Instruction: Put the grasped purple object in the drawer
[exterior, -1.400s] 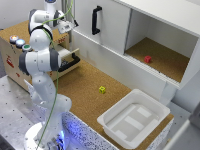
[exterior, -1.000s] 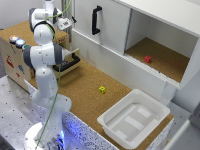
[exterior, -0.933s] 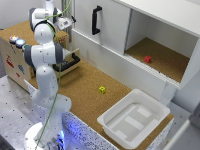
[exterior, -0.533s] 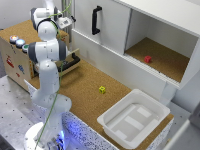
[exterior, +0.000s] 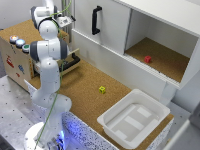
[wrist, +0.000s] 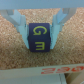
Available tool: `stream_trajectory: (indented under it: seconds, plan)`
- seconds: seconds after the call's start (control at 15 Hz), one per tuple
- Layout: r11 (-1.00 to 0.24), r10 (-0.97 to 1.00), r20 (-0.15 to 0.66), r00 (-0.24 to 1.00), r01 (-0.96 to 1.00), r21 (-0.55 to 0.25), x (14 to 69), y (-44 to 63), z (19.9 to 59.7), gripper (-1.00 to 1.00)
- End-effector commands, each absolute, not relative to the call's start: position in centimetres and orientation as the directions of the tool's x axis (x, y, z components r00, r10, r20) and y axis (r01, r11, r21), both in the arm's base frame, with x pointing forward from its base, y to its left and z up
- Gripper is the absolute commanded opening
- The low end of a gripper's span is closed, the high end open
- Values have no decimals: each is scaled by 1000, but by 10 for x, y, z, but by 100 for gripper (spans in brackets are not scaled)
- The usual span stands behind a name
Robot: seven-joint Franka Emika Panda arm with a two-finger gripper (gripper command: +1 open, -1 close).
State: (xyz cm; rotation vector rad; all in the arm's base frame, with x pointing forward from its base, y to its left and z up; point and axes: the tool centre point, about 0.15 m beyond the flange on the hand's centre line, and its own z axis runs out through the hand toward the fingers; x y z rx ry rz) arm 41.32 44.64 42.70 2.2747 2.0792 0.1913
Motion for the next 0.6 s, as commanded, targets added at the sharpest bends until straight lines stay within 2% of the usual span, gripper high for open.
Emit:
stream_trajectory:
  seconds: [0.0, 0.27, 0.53]
  plan:
    - [-125, 992, 3, 125, 988, 86, 426, 413, 457, -100]
    - [-151, 988, 31, 149, 984, 92, 427, 352, 452, -100]
    - [-171, 984, 70, 164, 981, 97, 422, 309, 426, -100]
